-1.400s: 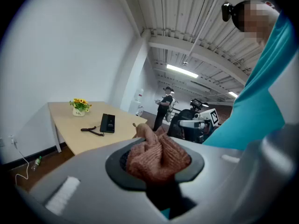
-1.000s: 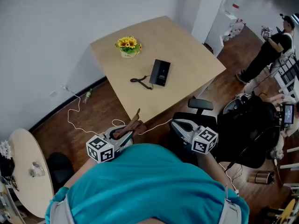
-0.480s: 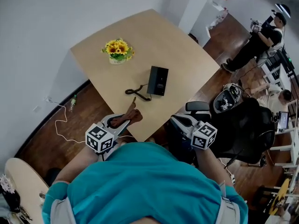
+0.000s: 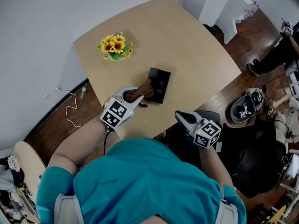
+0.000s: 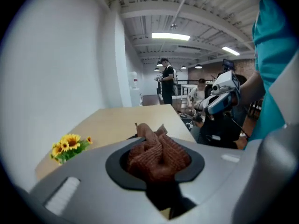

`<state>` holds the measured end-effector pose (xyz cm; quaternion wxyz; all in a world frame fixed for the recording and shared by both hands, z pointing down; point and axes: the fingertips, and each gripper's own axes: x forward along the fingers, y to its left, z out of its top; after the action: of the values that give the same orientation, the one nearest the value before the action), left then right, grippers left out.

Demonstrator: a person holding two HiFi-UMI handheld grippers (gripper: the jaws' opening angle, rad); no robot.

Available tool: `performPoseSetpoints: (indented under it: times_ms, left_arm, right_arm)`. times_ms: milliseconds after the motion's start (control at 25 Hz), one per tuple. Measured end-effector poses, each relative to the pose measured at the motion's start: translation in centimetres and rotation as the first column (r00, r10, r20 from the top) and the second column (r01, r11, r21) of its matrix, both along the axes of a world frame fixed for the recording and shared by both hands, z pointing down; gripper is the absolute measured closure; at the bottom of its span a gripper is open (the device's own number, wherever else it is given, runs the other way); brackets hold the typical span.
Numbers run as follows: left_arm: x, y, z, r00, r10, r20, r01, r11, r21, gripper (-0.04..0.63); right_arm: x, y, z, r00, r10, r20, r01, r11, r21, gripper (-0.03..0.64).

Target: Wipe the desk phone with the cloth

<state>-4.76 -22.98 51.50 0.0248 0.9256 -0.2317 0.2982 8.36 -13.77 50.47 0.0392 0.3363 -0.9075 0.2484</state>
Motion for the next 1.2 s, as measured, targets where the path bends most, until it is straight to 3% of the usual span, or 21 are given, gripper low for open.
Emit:
performPoseSetpoints:
  times_ms: [200, 360, 560, 720, 960, 1080, 1200]
  left_arm:
    - [6.6, -5.9, 3.4, 0.983, 0.050, 0.176, -0.073, 0.989, 0.131, 0.483]
    - [11.2, -9.4, 7.3, 0.935, 0.146, 0.322, -0.224, 0.949, 0.220, 0.483]
    - [13.0, -11.2, 12.2, 0.877, 0.189, 0.441, -0.306, 0.928, 0.212, 0.484]
    - [13.2, -10.1, 13.1, 0.861, 0.195, 0.470, -0.341, 0.907, 0.248, 0.486]
    - [11.1, -5.1, 15.5, 0.818, 0.279, 0.502, -0.416, 0.891, 0.183, 0.486]
    - [9.3, -1.5, 17.3, 0.786, 0.335, 0.519, -0.457, 0.881, 0.124, 0.486]
    - [7.5, 2.2, 19.1, 0.736, 0.396, 0.549, -0.523, 0.848, 0.089, 0.486]
  right_arm:
    - [2.6, -3.5, 1.8, 1.000, -0.018, -0.006, 0.018, 1.000, 0.005, 0.614]
    - [2.7, -3.9, 2.7, 1.000, 0.008, -0.021, -0.008, 1.000, -0.011, 0.614]
    - [2.1, -3.6, 3.1, 0.999, 0.047, 0.022, -0.046, 0.999, -0.028, 0.614]
    - [2.4, -3.1, 3.5, 0.997, 0.062, 0.036, -0.061, 0.998, -0.035, 0.614]
    - [2.0, -3.1, 3.4, 0.996, 0.063, 0.059, -0.061, 0.998, -0.031, 0.614]
    - [1.8, -3.3, 3.2, 0.996, 0.059, 0.063, -0.057, 0.998, -0.028, 0.614]
    - [1.4, -3.4, 3.2, 0.997, 0.054, 0.062, -0.052, 0.998, -0.030, 0.614]
